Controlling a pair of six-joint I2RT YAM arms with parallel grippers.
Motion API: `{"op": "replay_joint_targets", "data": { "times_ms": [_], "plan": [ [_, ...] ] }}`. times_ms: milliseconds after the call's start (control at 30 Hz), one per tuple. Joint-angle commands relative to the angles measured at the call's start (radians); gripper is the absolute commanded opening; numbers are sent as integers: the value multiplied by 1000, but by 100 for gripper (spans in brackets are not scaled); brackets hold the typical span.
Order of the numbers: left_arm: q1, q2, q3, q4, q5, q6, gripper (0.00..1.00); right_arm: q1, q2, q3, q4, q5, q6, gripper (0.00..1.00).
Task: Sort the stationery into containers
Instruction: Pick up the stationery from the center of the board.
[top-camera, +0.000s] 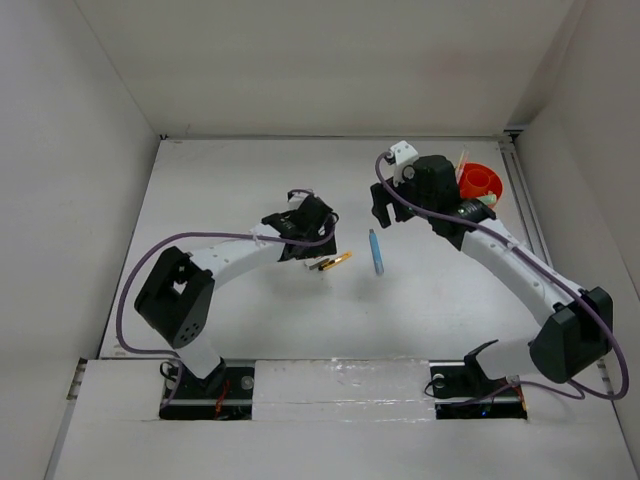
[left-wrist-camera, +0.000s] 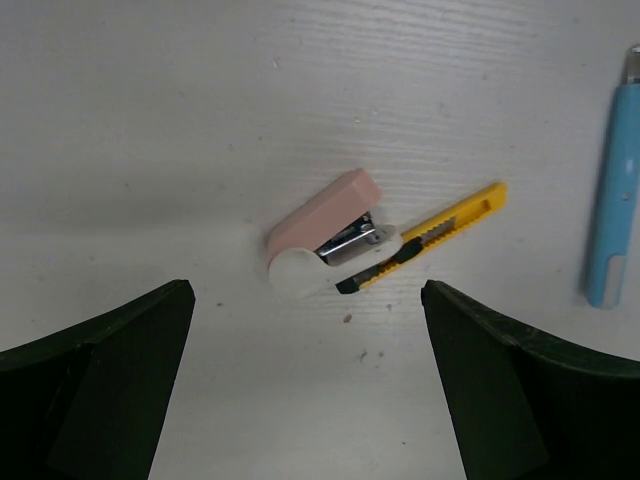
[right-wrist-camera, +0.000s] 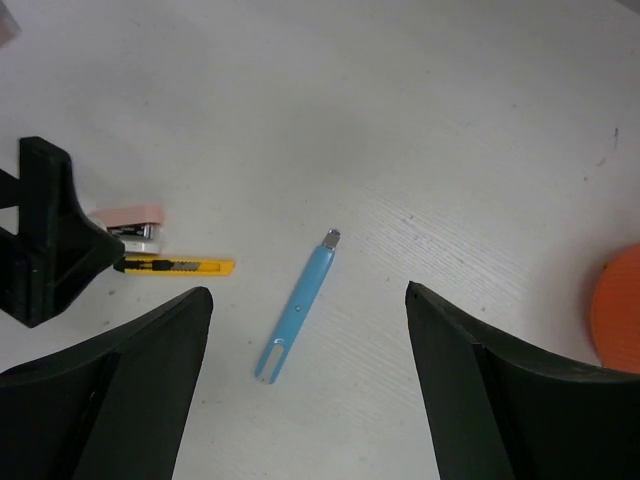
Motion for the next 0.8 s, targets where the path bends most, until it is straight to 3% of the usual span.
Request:
{"op": "replay_joint_targets", "data": {
  "times_ms": [0, 333, 767],
  "plan": [
    [-1, 3, -49, 49, -38, 0, 95, 24, -50, -24, 75, -19, -7, 84],
    [-1, -25, -131, 249, 14, 147, 91, 100, -61, -55, 104, -74, -16, 84],
    [-1, 8, -164, 316, 64, 195, 89, 151, -61, -64, 86, -84, -36, 84]
  ]
}}
